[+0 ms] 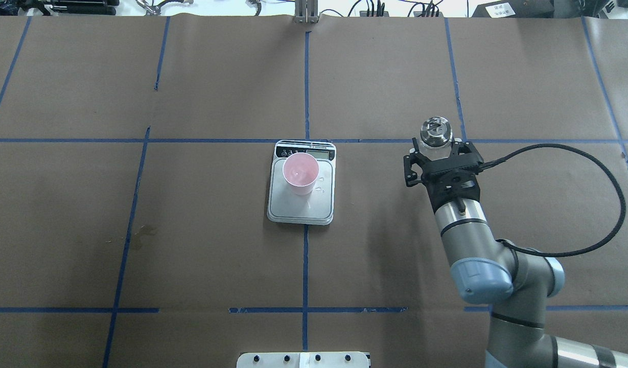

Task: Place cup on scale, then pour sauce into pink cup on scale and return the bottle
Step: 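Tilt the bottle upright and carry it back with the right gripper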

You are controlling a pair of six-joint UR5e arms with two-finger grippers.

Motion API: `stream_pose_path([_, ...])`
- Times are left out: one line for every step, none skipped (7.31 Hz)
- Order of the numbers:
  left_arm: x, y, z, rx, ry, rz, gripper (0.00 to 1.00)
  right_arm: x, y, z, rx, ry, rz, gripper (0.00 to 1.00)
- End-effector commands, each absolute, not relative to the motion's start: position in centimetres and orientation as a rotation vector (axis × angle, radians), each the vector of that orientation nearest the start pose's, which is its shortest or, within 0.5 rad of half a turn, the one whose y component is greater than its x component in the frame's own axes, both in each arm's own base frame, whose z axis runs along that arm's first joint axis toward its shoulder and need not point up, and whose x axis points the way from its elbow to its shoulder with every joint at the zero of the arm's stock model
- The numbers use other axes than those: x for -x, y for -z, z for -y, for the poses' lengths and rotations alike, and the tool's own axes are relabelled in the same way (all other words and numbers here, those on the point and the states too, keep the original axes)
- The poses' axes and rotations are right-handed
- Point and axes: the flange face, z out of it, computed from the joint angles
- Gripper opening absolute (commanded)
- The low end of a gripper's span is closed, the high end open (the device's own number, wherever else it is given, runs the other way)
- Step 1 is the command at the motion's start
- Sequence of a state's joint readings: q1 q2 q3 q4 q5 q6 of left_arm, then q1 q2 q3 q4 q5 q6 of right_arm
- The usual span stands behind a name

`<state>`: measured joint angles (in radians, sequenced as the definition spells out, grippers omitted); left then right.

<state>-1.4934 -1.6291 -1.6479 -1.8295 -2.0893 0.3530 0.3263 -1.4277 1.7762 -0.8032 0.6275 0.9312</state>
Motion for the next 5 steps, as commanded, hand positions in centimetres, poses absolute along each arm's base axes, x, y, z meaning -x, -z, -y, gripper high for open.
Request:
stream_pose_path([4.4, -57.2, 54.2, -0.462, -0.515, -0.457, 1.0, 37.3, -44.5, 38.7, -1.049, -0.437, 0.596, 0.0])
stream_pose_path([4.4, -56.9, 54.1, -0.467, -0.516, -0.457, 1.0, 36.3, -44.6, 39.7, -1.034, -0.485, 0.611, 0.0])
stream_pose_path([4.5, -56.8, 54.1, -0.469, -0.515, -0.456, 1.0, 35.9, -45.8, 39.4, -1.021, -0.481, 0.597, 0.0])
stream_pose_path([4.5, -56.8, 54.1, -0.469, -0.515, -0.456, 1.0, 36.0, -46.6, 39.1, -0.968, -0.505, 0.634, 0.0])
stream_pose_path([4.5, -56.8, 54.1, -0.47, -0.515, -0.456, 1.0, 36.3, -47.4, 38.9, -0.917, -0.528, 0.662, 0.0])
